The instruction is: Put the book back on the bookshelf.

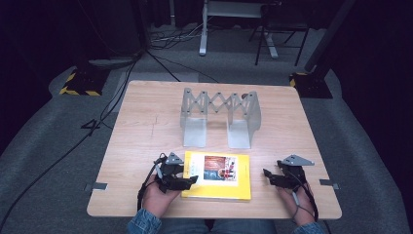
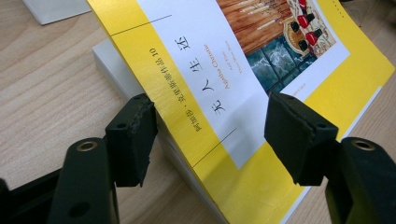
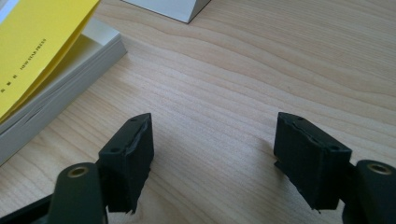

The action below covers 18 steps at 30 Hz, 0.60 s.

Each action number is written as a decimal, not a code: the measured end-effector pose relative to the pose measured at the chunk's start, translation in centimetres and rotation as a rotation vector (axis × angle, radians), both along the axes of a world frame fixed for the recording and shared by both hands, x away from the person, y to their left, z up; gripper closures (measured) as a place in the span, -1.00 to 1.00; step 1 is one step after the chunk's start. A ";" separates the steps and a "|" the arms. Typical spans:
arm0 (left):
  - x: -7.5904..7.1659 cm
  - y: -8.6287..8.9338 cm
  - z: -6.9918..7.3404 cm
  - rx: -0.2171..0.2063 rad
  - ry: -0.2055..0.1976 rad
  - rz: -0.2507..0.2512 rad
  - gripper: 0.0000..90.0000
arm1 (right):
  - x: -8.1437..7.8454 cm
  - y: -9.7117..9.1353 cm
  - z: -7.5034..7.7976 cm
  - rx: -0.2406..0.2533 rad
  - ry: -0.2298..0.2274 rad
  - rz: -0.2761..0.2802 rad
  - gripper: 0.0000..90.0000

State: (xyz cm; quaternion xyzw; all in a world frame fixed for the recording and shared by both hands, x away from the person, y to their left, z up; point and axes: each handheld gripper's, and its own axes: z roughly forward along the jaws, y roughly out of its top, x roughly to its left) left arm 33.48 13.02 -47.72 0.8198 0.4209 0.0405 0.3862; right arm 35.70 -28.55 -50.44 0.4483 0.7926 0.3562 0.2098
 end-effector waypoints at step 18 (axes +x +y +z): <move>-0.4 -0.2 -0.1 0.021 -0.024 0.022 0.01 | 0.0 0.0 0.0 0.001 0.000 0.002 -0.35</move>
